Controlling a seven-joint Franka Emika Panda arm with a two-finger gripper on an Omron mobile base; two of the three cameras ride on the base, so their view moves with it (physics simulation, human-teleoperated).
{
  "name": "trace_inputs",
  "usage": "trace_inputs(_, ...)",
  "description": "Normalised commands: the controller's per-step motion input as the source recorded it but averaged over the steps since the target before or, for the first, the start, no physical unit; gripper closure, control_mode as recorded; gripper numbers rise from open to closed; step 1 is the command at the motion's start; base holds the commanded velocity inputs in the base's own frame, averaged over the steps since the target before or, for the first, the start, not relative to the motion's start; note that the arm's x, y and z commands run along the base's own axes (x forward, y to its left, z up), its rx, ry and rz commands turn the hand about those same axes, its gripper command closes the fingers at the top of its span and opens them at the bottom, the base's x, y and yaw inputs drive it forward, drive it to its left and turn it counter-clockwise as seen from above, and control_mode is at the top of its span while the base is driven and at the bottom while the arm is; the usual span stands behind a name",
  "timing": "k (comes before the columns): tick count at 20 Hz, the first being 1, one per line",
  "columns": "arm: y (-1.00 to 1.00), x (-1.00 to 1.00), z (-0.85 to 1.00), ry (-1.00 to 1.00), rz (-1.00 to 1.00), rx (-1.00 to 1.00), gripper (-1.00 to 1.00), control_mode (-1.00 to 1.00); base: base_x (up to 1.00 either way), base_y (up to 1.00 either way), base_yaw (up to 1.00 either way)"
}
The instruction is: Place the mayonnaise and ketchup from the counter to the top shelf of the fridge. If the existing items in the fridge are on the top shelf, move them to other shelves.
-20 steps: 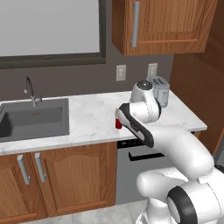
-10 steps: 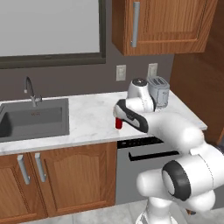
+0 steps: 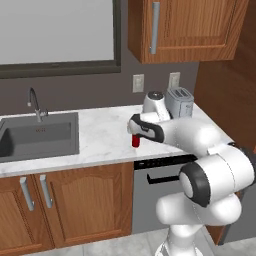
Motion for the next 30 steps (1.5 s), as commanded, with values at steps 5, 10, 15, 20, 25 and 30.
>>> trace_inputs(5, 0.00, 0.31, -0.18, 0.00, 0.00, 0.00, -1.00, -1.00, 0.00, 0.00, 0.00)
trace_inputs(10, 0.00, 0.28, -0.15, 0.00, 0.00, 0.00, -1.00, -1.00, 0.00, 0.00, 0.00)
trace_inputs(15, 0.00, 0.22, -0.18, 0.00, 0.00, 0.00, -1.00, -1.00, 0.00, 0.00, 0.00)
trace_inputs(20, 0.00, 0.19, -0.18, 0.00, 0.00, 0.00, -1.00, -1.00, 0.00, 0.00, 0.00)
trace_inputs(25, 0.00, 0.22, -0.14, 0.00, 0.00, 0.00, -1.00, -1.00, 0.00, 0.00, 0.00)
trace_inputs(30, 0.00, 0.30, -0.08, 0.00, 0.00, 0.00, -1.00, -1.00, 0.00, 0.00, 0.00)
